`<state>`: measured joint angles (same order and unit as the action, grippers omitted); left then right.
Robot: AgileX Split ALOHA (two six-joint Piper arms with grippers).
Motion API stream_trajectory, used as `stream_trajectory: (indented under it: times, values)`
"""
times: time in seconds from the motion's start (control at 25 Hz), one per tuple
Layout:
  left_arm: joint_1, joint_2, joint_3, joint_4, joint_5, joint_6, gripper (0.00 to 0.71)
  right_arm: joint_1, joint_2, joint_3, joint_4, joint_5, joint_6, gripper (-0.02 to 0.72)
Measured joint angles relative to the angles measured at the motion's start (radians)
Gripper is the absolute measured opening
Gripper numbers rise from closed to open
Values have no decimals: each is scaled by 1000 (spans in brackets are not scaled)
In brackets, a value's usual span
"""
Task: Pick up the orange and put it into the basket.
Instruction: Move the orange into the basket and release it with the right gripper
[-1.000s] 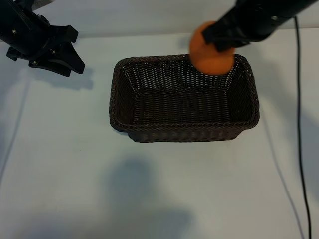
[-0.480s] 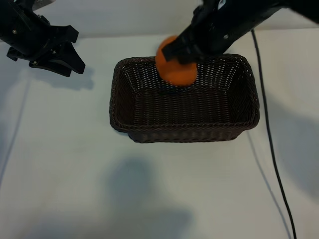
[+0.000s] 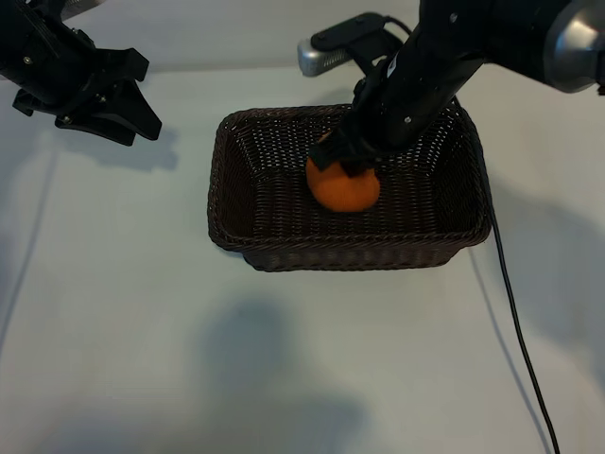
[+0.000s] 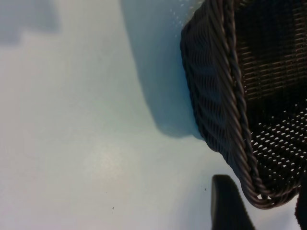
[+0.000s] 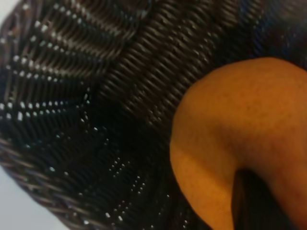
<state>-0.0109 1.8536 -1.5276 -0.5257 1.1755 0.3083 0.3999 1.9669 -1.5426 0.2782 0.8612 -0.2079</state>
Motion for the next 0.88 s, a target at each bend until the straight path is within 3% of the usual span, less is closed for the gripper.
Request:
stream_trajectory:
  times: [0.64, 0.76, 0.88]
  values:
    - [0, 0, 0, 0, 0, 0, 398, 0, 35, -1, -22, -17, -8, 92]
    - [0, 0, 0, 0, 0, 0, 398, 0, 35, -1, -22, -14, -8, 155]
    - [0, 0, 0, 0, 0, 0, 398, 0, 35, -1, -22, -6, 4, 303]
